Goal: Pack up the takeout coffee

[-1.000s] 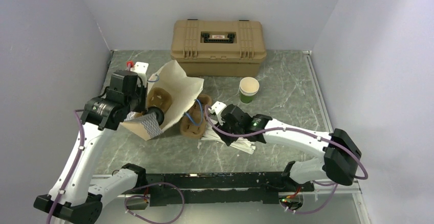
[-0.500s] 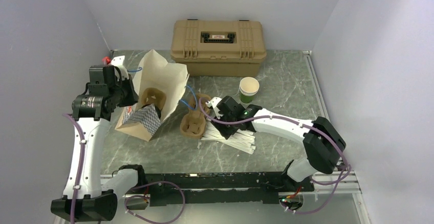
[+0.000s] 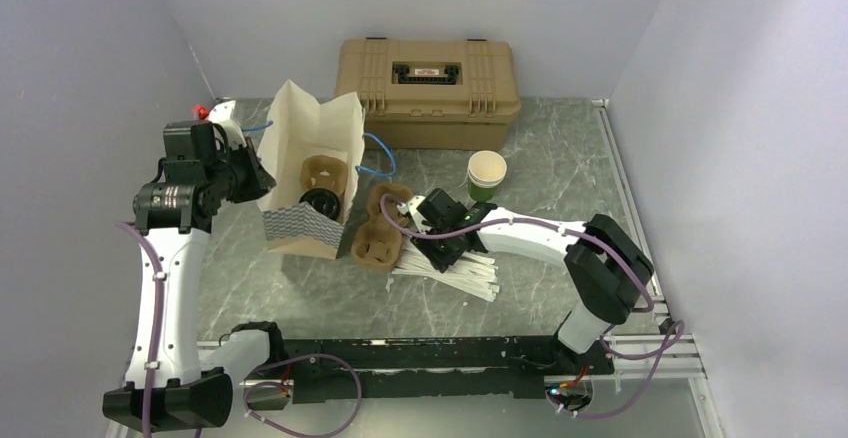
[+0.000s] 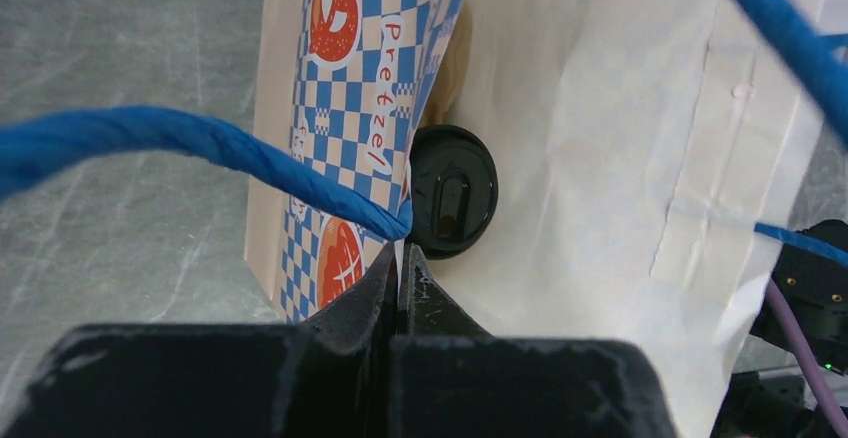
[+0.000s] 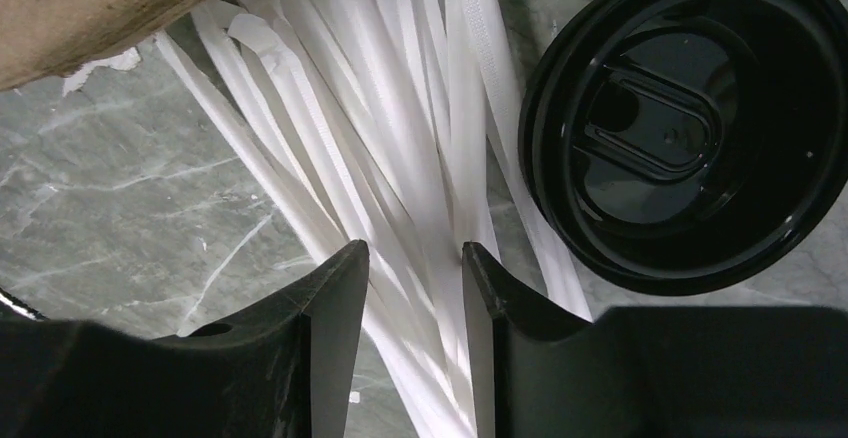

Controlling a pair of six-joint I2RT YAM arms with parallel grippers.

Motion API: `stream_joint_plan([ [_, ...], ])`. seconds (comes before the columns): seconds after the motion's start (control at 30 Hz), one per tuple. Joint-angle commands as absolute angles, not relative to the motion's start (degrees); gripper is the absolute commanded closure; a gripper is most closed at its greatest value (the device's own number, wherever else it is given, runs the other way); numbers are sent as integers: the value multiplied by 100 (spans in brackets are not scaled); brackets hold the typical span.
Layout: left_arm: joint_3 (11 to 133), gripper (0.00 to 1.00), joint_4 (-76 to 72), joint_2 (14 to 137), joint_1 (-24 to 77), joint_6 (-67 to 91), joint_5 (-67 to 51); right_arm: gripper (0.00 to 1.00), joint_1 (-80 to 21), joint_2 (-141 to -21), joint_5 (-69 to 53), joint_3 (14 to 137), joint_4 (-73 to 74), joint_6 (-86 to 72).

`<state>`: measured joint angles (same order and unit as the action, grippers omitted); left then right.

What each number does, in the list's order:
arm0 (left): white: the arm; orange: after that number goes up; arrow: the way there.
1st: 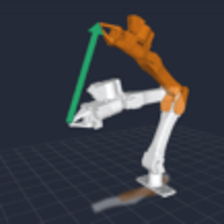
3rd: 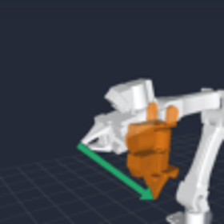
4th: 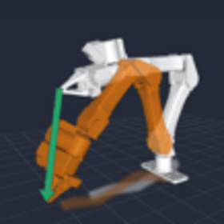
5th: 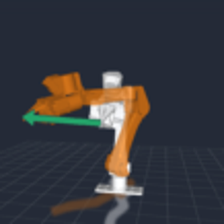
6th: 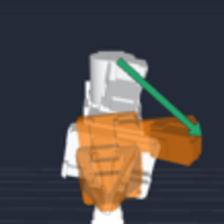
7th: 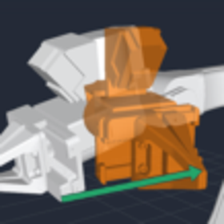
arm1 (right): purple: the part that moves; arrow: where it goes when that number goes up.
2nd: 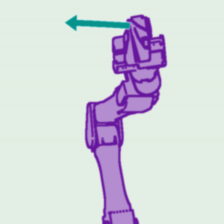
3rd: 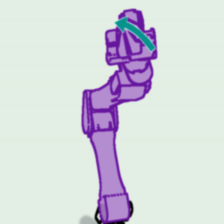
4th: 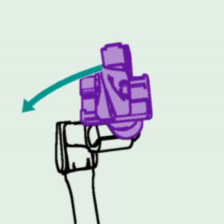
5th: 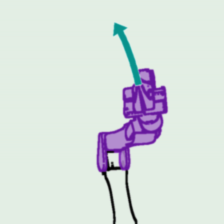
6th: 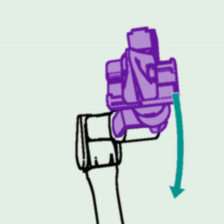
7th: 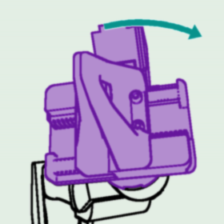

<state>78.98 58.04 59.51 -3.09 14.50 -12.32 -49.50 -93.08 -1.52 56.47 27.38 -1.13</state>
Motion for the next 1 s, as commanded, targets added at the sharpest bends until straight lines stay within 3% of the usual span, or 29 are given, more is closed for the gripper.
stream_joint_plan([
  [0.0,7474,100,5372,5934,-446,1771,-1749,58,-4922,-9453,-23,5913,2748,-53],
  [0.23,6905,100,5106,5942,-799,1767,-2114,65,-4926,-9568,274,5959,2759,101],
  [0.57,6652,100,5052,5868,-1098,1685,-2413,92,-4924,-9354,444,6024,2984,68],
  [0.67,6593,91,5047,5823,-1107,1654,-2376,100,-4922,-9181,492,6102,3128,11],
  [0.97,6735,66,5022,5707,-1107,1544,-2451,100,-4931,-8399,413,6265,3333,-373],
])
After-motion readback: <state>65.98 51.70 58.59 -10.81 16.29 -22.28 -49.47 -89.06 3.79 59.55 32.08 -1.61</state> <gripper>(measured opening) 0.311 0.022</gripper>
